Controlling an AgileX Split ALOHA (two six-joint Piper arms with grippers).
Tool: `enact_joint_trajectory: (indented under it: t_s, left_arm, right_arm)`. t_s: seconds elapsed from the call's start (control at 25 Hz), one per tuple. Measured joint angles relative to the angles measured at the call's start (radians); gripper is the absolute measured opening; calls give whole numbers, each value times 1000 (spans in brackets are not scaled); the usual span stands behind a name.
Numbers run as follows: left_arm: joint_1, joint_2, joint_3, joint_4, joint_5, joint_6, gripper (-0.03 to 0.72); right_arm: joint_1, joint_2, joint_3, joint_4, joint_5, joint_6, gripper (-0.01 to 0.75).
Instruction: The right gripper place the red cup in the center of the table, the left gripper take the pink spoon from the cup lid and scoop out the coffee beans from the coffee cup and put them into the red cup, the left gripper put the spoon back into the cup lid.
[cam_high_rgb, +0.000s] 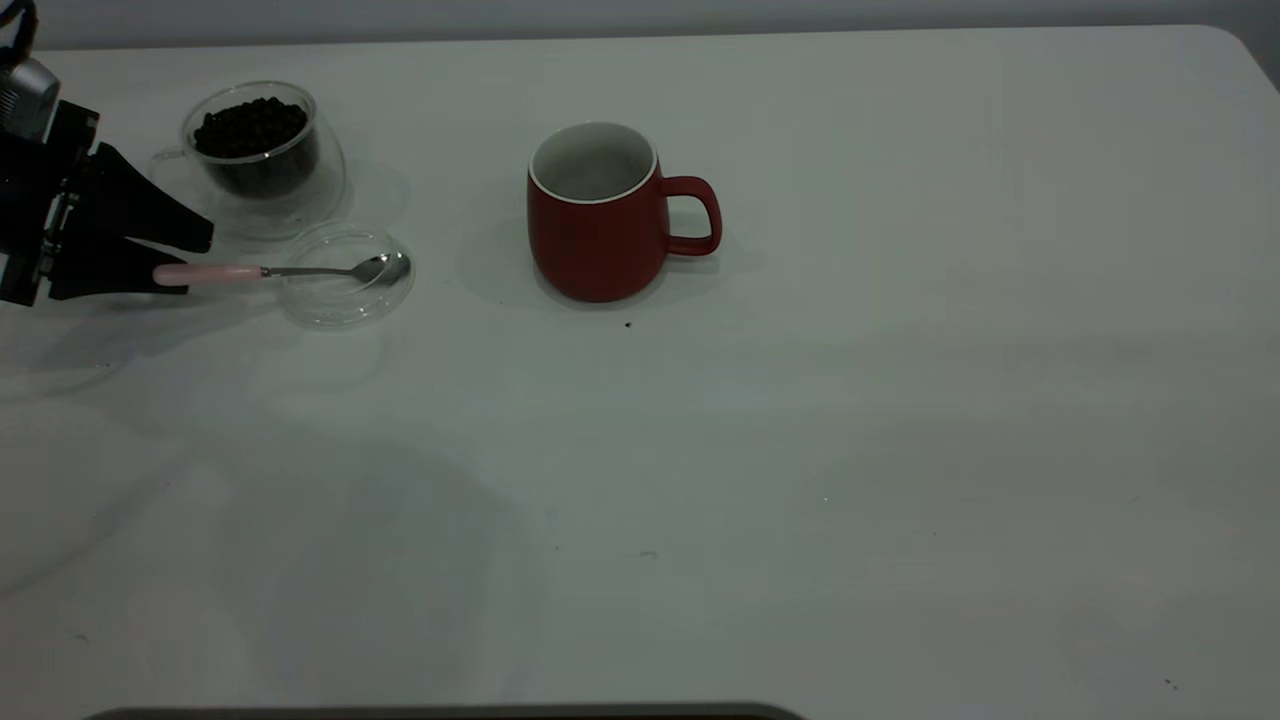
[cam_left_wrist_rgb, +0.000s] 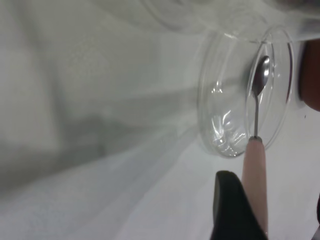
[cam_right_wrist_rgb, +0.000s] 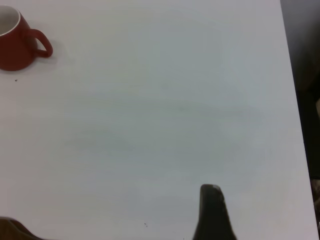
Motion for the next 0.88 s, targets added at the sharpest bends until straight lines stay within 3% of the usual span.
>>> enact_joint_trajectory:
  t_s: [0.32,0.52,0.76,0.88]
  left_arm:
    - [39,-29,-1,1,-63,-1,465]
    - [90,-171,-1,-7,-34,-42,465]
    - [54,-429,-1,14,80,-156,465]
    - [0,-601,-1,154,126,-290,465]
  right_arm:
    - [0,0,0,0,0,0,558]
    - [0,0,0,0,0,0,558]
    - [0,0,0,0,0,0,558]
    - [0,0,0,0,0,0,558]
